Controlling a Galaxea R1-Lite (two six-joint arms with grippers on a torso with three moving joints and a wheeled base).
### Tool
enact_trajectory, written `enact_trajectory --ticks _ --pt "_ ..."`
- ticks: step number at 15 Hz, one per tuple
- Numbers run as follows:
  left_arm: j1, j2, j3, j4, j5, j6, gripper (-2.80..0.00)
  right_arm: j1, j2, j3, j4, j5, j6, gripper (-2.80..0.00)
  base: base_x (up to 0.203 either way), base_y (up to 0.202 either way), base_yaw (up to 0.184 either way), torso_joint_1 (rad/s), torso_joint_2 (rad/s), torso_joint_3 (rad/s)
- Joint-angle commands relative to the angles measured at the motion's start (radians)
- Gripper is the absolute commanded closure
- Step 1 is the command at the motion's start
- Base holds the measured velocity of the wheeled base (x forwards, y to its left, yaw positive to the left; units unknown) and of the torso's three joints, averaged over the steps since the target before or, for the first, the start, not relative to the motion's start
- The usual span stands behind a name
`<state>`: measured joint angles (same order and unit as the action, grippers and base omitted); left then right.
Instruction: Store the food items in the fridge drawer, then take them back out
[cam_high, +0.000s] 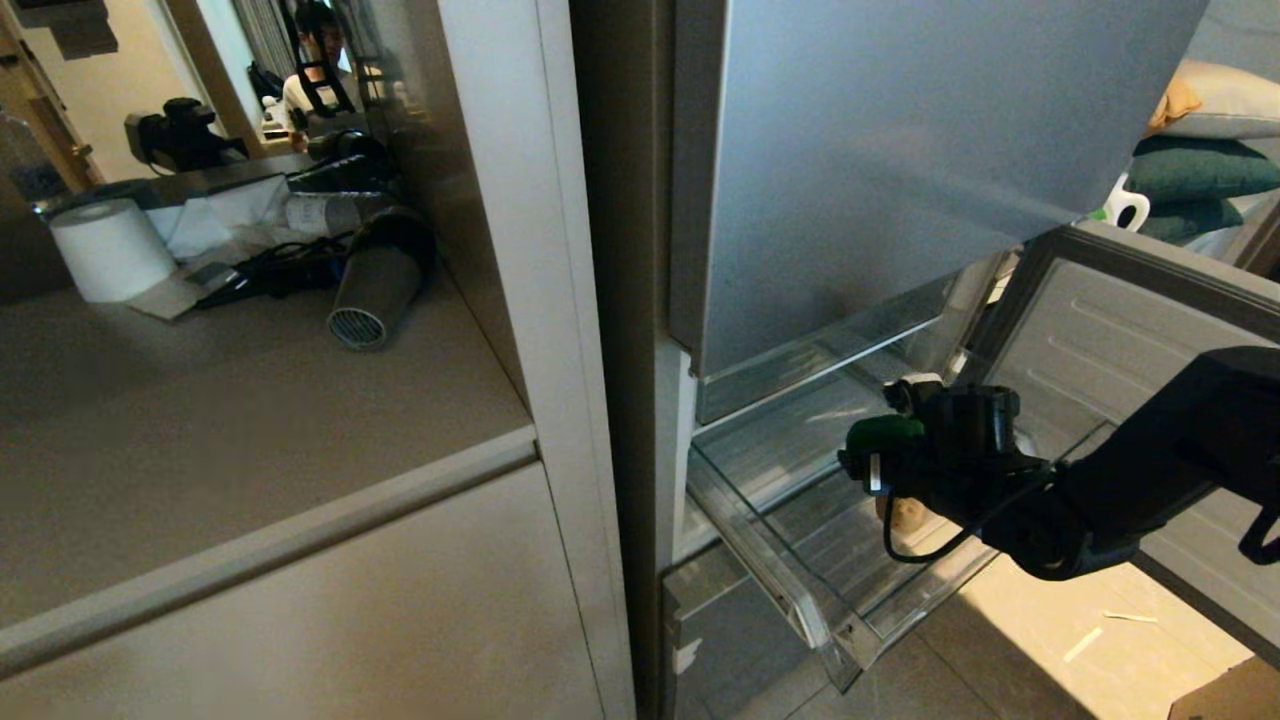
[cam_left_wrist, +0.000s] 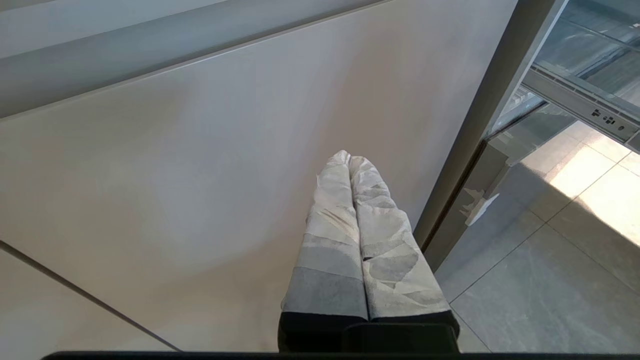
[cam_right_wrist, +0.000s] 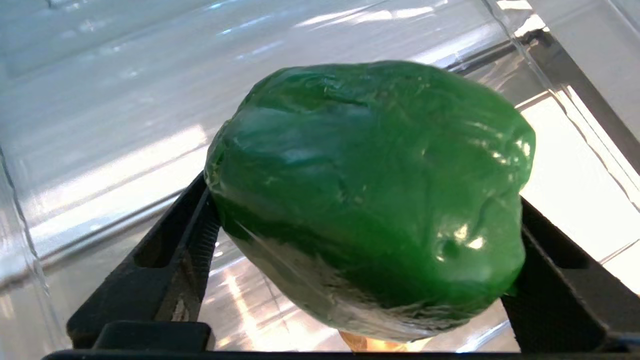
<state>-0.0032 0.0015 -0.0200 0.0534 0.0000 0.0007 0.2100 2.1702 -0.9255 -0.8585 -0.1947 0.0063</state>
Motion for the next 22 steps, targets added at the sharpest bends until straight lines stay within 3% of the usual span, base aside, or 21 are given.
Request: enact_trajectory --ticks 1,10,16,17,22 --pt "0.0 0.0 0.0 0.0 0.0 0.0 0.0 0.005 -0.001 -0.001 -0.005 -0.002 -0.002 -2.8 0.0 0.0 0.0 0.0 0.0 0.0" --pt "0.0 0.0 0.0 0.0 0.0 0.001 0.0 0.011 -0.059 0.034 -0.008 -0.004 -0.006 -2.8 0.0 0.0 0.0 0.0 0.0 0.0" --pt "0.0 0.0 0.0 0.0 0.0 -0.001 0.0 0.017 -0.291 0.202 -0.013 -0.003 -0.014 -2.8 0.0 0.0 0.0 0.0 0.0 0.0" --pt "0.0 0.0 0.0 0.0 0.0 -0.001 0.0 0.022 -0.339 0.237 -0.013 -0.003 -0.022 0.0 0.0 0.0 0.0 0.0 0.0 0.0" --pt "0.0 0.0 0.0 0.0 0.0 0.001 0.0 0.051 -0.587 0.432 -0.011 -0.025 -0.033 0.0 0.0 0.0 0.0 0.0 0.0 0.0"
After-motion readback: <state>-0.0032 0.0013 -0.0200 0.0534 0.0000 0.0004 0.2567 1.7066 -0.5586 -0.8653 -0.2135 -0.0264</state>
